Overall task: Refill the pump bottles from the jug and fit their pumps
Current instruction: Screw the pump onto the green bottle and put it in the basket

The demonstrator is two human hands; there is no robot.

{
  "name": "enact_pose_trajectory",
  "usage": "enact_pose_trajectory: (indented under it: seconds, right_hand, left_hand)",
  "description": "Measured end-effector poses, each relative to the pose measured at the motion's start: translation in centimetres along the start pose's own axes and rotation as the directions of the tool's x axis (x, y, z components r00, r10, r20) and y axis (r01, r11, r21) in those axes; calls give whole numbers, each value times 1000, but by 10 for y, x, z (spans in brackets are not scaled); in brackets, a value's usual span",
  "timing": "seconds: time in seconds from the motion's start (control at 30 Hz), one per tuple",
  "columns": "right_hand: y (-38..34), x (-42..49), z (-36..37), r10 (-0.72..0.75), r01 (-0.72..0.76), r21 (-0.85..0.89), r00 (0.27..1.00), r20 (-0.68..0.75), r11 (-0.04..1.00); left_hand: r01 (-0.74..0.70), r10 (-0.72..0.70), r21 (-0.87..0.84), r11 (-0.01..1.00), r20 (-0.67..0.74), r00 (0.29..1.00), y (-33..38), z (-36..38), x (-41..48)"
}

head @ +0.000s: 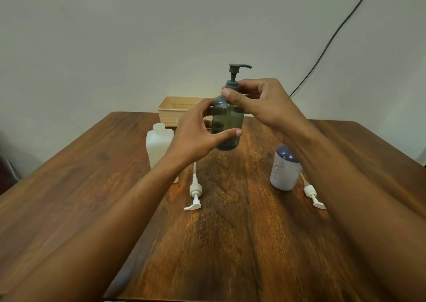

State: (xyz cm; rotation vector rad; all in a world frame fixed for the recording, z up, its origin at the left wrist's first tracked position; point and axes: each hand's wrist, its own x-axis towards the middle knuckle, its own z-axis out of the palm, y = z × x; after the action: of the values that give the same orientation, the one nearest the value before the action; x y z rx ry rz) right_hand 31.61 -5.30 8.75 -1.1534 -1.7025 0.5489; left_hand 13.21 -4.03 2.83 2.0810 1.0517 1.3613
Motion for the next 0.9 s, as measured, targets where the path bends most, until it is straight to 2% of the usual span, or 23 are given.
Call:
enact_pose_trajectory:
  seconds: [0.3,0.43,0.67,0.9]
  right_hand:
    - [-35,61,8,-37,41,124,999,-30,991]
    - [-46,107,19,-34,37,89,999,-32,995]
    - [-23,193,56,12,-11,102,1000,-1,995]
    - [45,270,111,123,-127,204,992,34,971]
  left_hand:
    - [-48,47,104,993,11,999,16,-53,60]
    - [-34,31,187,982,19,999,10,-80,99]
    - [144,-142,-8,990,128,982,-41,-110,160]
    - [190,-190,-15,982,21,982,-137,-107,212]
